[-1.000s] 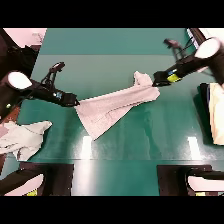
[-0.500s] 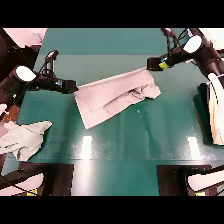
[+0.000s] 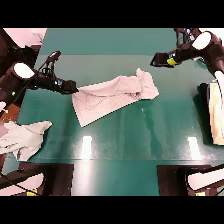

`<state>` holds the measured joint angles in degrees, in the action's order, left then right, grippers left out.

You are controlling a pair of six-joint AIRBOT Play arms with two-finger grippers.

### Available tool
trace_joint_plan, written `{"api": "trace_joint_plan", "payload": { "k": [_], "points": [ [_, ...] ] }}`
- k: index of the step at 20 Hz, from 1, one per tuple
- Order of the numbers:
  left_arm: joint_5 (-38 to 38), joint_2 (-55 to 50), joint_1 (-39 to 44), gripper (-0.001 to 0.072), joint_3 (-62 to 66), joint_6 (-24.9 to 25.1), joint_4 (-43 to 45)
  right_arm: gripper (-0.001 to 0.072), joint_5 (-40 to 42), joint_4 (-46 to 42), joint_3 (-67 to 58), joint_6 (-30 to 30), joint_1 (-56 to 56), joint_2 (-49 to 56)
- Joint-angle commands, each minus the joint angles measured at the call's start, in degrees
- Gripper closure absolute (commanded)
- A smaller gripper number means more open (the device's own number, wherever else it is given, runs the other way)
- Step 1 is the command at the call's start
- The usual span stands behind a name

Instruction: Fold the shirts.

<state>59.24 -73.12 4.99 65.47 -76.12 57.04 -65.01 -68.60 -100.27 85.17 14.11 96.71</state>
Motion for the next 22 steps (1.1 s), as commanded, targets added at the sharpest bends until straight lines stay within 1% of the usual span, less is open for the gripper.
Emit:
{"api": "trace_joint_plan", "payload": {
  "k": [1, 4, 11, 12, 13, 14, 15, 18, 22],
  "points": [
    [1.3, 0.0, 0.0, 0.0684, 0.1, 0.0, 0.0, 0.0169, 0.5, 2.0, 4.6, -0.2, -2.8, 1.2],
    [1.3, 0.0, 0.0, 0.0684, 0.1, 0.0, 0.0, 0.0169, 0.3, 9.2, 3.3, -3.8, -2.3, 5.6],
    [1.3, 0.0, 0.0, 0.0684, 0.0, -0.2, 0.0, 0.0173, -3.7, 9.3, -10.8, -3.6, 3.6, 18.6],
    [1.3, 0.0, 0.0, 0.0684, 0.0, -0.2, 0.0, 0.0208, -4.2, 8.3, -12.2, -3.6, 4.3, 19.6],
    [1.4, 0.0, 0.0, 0.0684, 0.0, -0.2, 0.0, 0.0276, -3.8, 7.3, -12.4, -3.6, 4.7, 19.8],
    [1.5, 0.0, 0.0, 0.0684, 0.0, -0.2, 0.0, 0.0472, -3.5, 5.7, -12.5, -3.6, 4.8, 19.5],
    [1.6, 0.0, 0.0, 0.0684, 0.0, -0.2, 0.0, 0.0696, -3.5, 4.2, -12.5, -3.6, 4.8, 18.9],
    [3.6, 0.2, 0.0, 0.0684, 1.2, -0.2, 0.1, 0.0701, -3.4, -1.7, -12.5, -3.6, 3.4, 13.9],
    [4.9, 4.2, 0.0, 0.0684, 11.2, -0.4, 1.4, 0.0701, -3.0, -2.5, -12.5, -3.6, -2.3, 0.9]
  ]
}}
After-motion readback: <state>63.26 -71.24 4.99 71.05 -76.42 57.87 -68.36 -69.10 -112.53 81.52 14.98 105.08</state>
